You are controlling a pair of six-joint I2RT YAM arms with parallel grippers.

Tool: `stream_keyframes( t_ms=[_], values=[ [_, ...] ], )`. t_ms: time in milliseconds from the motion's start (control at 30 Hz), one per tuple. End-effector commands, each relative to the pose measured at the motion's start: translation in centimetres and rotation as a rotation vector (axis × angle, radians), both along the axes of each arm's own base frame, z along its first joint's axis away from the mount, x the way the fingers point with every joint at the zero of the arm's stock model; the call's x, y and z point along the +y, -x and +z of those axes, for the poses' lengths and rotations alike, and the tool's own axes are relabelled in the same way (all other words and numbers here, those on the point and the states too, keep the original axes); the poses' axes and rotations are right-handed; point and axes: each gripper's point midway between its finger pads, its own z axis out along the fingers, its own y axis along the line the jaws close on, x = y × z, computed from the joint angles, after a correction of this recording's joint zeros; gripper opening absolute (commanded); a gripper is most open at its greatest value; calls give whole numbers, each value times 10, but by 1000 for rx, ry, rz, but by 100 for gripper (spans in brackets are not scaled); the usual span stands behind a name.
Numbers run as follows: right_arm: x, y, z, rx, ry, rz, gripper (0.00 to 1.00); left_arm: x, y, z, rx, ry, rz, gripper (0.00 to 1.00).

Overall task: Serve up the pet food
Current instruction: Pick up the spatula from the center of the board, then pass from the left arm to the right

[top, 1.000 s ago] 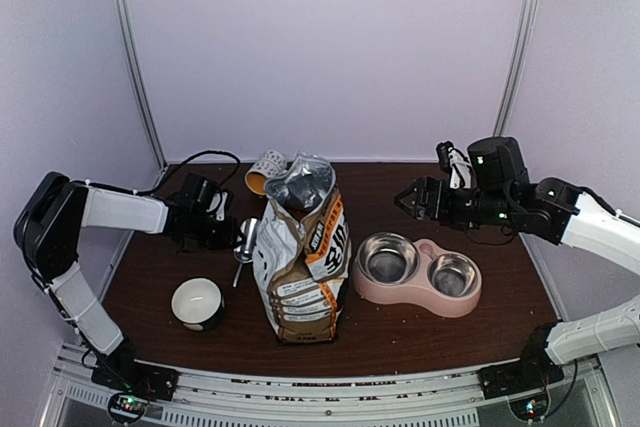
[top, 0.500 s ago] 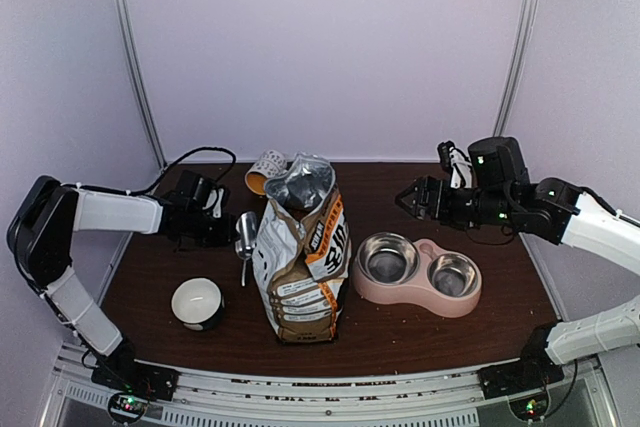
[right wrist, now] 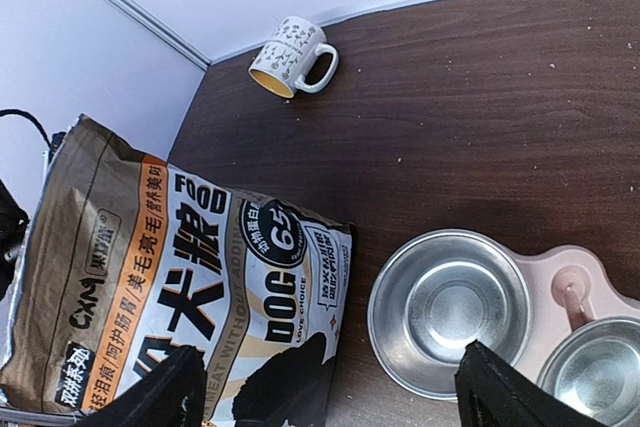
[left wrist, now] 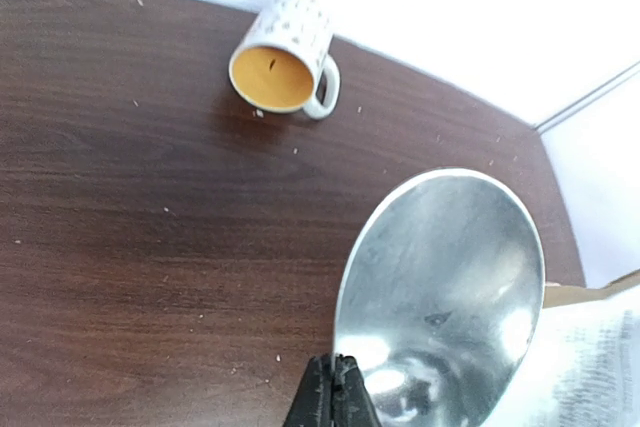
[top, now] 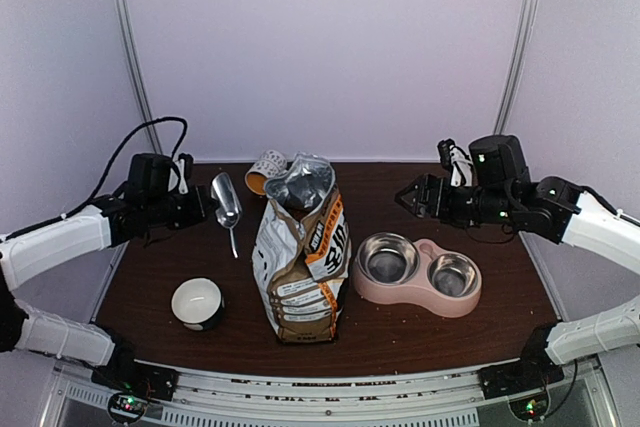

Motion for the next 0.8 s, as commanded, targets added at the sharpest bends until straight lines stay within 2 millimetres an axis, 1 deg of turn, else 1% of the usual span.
stream_keyframes(
  t_ms=[0, 67, 100, 133, 167, 233, 333, 433, 567, 667, 767],
  values=[
    [7, -4, 33, -66, -65, 24, 87, 17, 9, 60, -104, 57, 79, 0],
    [12, 1, 50, -95, -104, 58, 87, 17, 17, 89, -163, 89, 74, 0],
    [14, 3, 59, -115, -125, 75, 87, 14, 21, 108, -206, 111, 63, 0],
    [17, 7, 70, -141, -153, 95, 86, 9, 25, 123, -235, 123, 48, 0],
    [20, 10, 81, -173, -180, 117, 86, 3, 30, 140, -270, 138, 32, 0],
    [27, 19, 106, -249, -232, 163, 86, -13, 39, 169, -322, 167, -4, 0],
    [41, 35, 134, -327, -249, 243, 86, -35, 49, 199, -367, 227, -53, 0],
    [58, 51, 149, -386, -221, 319, 86, -54, 59, 222, -404, 311, -96, 0],
    [83, 73, 157, -426, -169, 403, 86, -80, 71, 243, -423, 433, -144, 0],
    [98, 83, 157, -443, -115, 434, 85, -96, 78, 253, -429, 484, -179, 0],
    [112, 85, 149, -428, -59, 455, 85, -112, 83, 261, -427, 518, -218, 0]
  ],
)
